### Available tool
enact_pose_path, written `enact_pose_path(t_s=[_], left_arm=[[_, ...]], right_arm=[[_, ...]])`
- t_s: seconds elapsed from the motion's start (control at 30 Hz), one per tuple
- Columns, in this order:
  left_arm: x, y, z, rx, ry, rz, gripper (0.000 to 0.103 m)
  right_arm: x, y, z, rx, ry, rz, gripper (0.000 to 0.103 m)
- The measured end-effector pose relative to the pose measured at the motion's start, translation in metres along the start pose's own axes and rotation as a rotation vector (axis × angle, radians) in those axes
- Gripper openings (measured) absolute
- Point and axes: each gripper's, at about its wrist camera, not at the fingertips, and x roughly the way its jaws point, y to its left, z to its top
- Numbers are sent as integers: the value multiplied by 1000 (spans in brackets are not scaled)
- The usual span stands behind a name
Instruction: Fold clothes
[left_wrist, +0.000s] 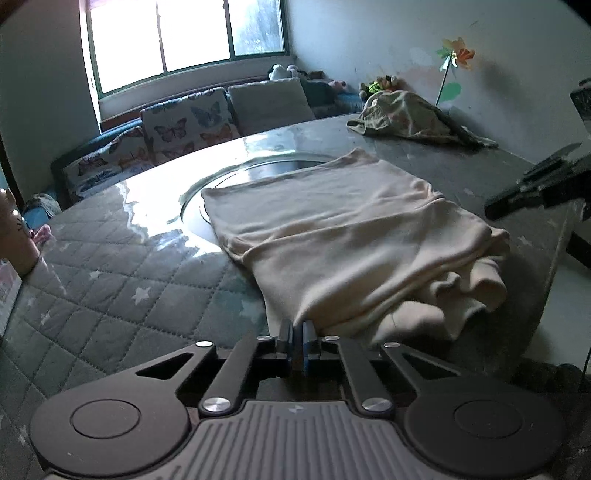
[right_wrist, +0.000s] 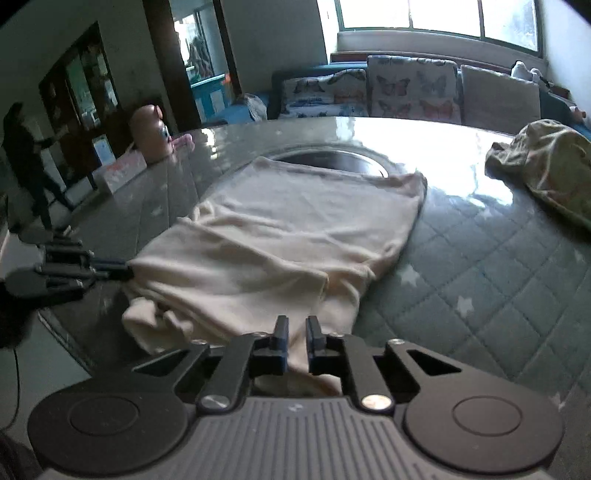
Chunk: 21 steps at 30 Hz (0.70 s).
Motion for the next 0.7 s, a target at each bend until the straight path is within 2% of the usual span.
enact_pose_path(t_s=[0.13, 0.27, 0.5, 0.7], left_arm=[[-7, 5, 13, -19, -34, -9, 9], [-3, 5, 31, -29, -70, -14, 9], [40, 5, 45, -67, -33, -42, 9], [61, 11, 44, -90, 9, -33, 9]], right_arm=[[-7, -9, 9, 10, -46, -28, 11], [10, -7, 18, -15, -47, -27, 12], [47, -4, 23, -53, -9, -9, 12], [51, -9, 22, -69, -1, -37, 12]])
